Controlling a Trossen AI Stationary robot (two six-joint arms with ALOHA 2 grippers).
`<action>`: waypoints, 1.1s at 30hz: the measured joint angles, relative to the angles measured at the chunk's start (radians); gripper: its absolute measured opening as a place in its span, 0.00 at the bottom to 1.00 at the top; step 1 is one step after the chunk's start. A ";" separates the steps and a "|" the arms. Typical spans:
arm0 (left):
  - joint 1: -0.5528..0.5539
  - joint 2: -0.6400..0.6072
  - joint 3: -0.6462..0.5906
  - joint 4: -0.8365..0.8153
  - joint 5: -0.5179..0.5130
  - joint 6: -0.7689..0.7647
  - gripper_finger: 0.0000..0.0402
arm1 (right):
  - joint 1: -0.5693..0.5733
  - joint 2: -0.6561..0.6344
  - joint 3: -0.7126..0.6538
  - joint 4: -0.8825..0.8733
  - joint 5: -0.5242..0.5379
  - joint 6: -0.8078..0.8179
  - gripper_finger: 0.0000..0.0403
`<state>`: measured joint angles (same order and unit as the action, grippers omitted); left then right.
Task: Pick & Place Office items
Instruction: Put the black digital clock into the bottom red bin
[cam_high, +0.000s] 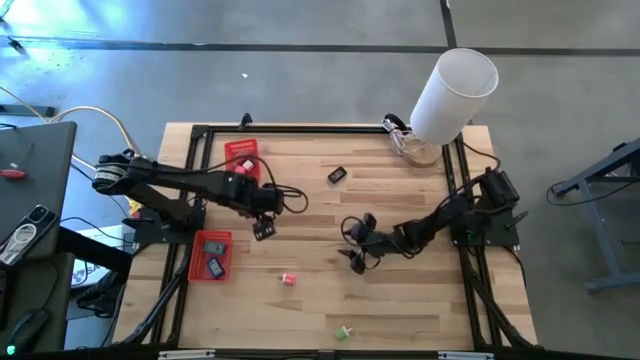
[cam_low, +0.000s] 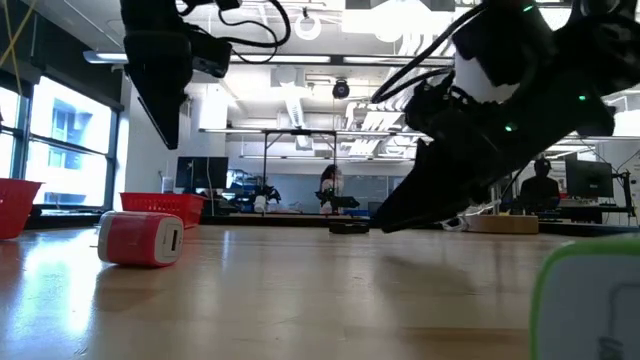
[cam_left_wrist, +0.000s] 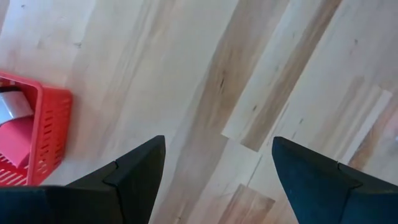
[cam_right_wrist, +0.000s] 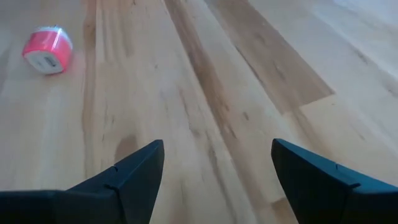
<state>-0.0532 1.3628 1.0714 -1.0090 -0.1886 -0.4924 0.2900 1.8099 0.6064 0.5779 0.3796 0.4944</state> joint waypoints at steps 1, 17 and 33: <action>-0.004 0.000 0.000 0.000 0.000 -0.003 0.72 | -0.009 0.000 0.000 0.002 -0.022 0.005 0.71; 0.004 0.000 0.000 0.000 0.000 -0.013 0.72 | -0.057 0.000 0.000 0.003 -0.164 -0.062 0.75; -0.005 0.000 0.000 0.003 0.001 -0.013 0.72 | -0.054 0.000 0.000 0.000 -0.285 -0.099 0.88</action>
<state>-0.0578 1.3628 1.0714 -1.0058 -0.1874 -0.5053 0.2356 1.8099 0.6064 0.5781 0.0944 0.3950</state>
